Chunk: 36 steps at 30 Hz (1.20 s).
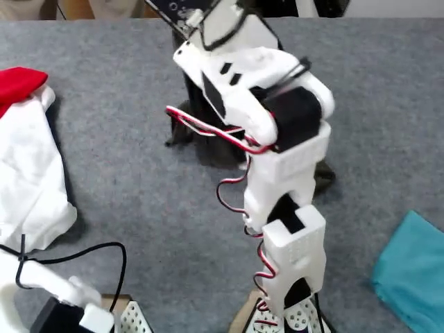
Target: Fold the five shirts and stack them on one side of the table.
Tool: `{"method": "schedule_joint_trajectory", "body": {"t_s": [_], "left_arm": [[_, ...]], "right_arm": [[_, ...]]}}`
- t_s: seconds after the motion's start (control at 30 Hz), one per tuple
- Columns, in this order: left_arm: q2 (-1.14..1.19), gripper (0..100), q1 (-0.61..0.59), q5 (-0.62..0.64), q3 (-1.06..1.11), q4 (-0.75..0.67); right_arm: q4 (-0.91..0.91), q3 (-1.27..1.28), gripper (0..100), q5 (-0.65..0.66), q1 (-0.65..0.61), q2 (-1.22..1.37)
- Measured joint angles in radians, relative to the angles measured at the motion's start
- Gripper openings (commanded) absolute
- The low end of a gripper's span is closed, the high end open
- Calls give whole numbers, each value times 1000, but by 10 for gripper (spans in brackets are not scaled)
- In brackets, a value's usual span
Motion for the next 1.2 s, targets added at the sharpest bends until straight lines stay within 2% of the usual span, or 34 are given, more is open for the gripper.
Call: {"method": "schedule_joint_trajectory", "body": {"t_s": [0.23, 0.43, 0.73, 0.93, 1.2], "left_arm": [[0, 211, 203, 2, 0, 140], [0, 211, 419, 97, 0, 212], [0, 213, 532, 207, -38, 218], [0, 211, 554, 252, -38, 218], [0, 211, 554, 252, -38, 218]], "right_arm": [[-173, 0, 5, 9, -54, -23], [-287, 0, 5, 130, -164, -23], [-407, 0, 5, 249, -207, -23], [-405, 0, 5, 258, -101, -23], [-270, -2, 5, 258, 212, 25]]}}
